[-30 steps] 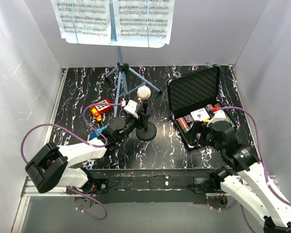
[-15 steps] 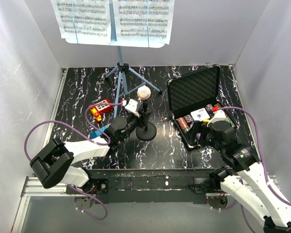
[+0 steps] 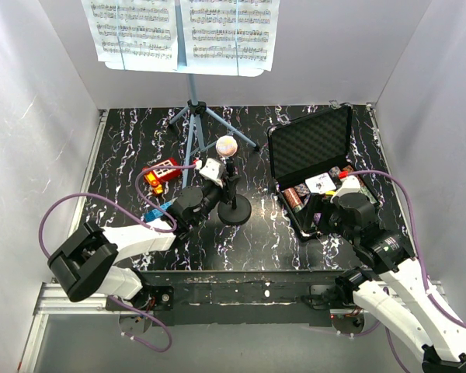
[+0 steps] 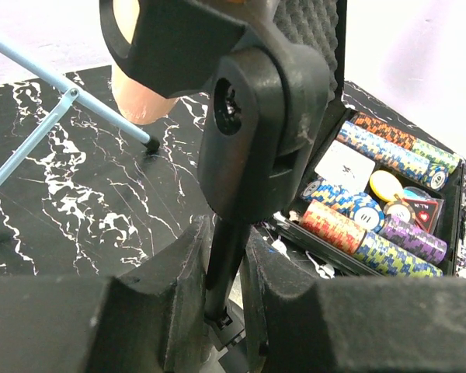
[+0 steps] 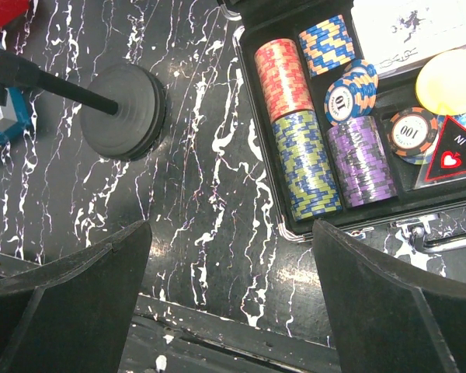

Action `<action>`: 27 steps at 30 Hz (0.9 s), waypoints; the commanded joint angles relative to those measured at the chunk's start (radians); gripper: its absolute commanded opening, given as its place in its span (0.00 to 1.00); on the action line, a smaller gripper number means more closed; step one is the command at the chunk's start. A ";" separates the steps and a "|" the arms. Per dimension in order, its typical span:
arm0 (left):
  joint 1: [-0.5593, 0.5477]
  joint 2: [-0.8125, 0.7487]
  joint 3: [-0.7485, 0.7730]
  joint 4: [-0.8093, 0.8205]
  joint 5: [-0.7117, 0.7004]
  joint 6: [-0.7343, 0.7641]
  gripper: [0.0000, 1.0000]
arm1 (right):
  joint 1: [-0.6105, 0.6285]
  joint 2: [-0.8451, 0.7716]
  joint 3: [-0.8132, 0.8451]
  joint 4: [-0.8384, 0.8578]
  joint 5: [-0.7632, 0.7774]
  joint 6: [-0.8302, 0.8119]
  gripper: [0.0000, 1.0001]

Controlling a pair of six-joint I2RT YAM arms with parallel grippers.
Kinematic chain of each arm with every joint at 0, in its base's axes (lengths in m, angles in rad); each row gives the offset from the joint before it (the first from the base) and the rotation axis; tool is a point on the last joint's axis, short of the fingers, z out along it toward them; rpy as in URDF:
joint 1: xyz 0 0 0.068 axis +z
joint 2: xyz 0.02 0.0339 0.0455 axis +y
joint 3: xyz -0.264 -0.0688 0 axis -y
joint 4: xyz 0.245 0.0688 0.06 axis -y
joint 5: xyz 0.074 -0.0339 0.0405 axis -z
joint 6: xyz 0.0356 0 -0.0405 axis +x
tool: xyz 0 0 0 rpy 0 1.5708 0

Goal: Pack up the instrument practice props
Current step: Adjust the microphone stand at the center of the board.

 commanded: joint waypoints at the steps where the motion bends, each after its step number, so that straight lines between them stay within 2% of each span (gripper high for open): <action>1: -0.005 -0.055 0.016 -0.025 0.029 -0.006 0.00 | 0.001 0.000 0.003 0.018 0.002 -0.006 0.93; 4: -0.005 -0.099 0.024 -0.093 0.075 0.009 0.00 | 0.002 -0.003 0.003 0.019 -0.012 -0.009 0.93; 14: -0.005 -0.310 0.033 -0.375 0.354 0.093 0.00 | 0.002 0.005 0.009 0.087 -0.169 -0.006 0.90; 20: -0.005 -0.428 -0.044 -0.381 0.378 0.104 0.00 | 0.002 0.039 0.006 0.148 -0.290 0.020 0.88; 27: -0.005 -0.448 -0.073 -0.398 0.385 0.096 0.00 | 0.002 0.060 -0.023 0.210 -0.382 0.055 0.87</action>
